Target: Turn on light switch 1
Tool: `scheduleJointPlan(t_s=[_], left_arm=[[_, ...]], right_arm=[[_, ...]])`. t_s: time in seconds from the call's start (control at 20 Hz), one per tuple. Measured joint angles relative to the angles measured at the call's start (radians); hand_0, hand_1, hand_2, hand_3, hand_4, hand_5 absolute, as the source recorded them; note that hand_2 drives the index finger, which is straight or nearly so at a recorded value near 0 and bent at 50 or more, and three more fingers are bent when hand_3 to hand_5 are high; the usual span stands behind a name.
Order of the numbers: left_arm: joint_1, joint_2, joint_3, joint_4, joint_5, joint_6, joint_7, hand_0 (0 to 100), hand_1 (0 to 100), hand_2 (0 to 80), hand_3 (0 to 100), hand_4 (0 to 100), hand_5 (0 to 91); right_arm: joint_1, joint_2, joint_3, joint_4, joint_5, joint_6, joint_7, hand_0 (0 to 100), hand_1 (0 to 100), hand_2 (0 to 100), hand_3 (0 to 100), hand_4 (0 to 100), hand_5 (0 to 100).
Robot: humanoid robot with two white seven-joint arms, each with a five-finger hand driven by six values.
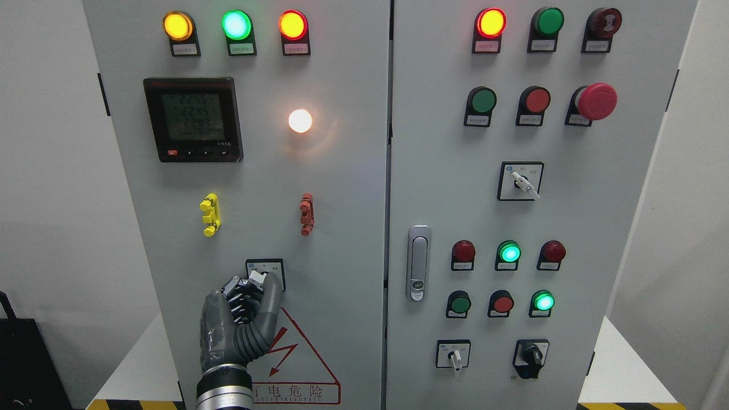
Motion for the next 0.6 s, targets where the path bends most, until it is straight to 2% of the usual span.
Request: scheduleJointPlan(t_s=[0.35, 0.6], left_arm=[[0.001, 0.0, -0.001, 0.0, 0.0, -0.004, 0.001, 60, 35, 58.4, 98, 95, 85.3], [0.005, 0.0, -0.001, 0.0, 0.0, -0.006, 0.001, 58, 31, 58.6, 98, 95, 85.3]], right_arm=[[0.0, 0.0, 0.0, 0.0, 0.0, 0.0, 0.0, 5, 0, 0, 0, 0, 0], [0.0, 0.0, 0.0, 0.0, 0.0, 0.0, 0.0, 5, 0, 0, 0, 0, 0]])
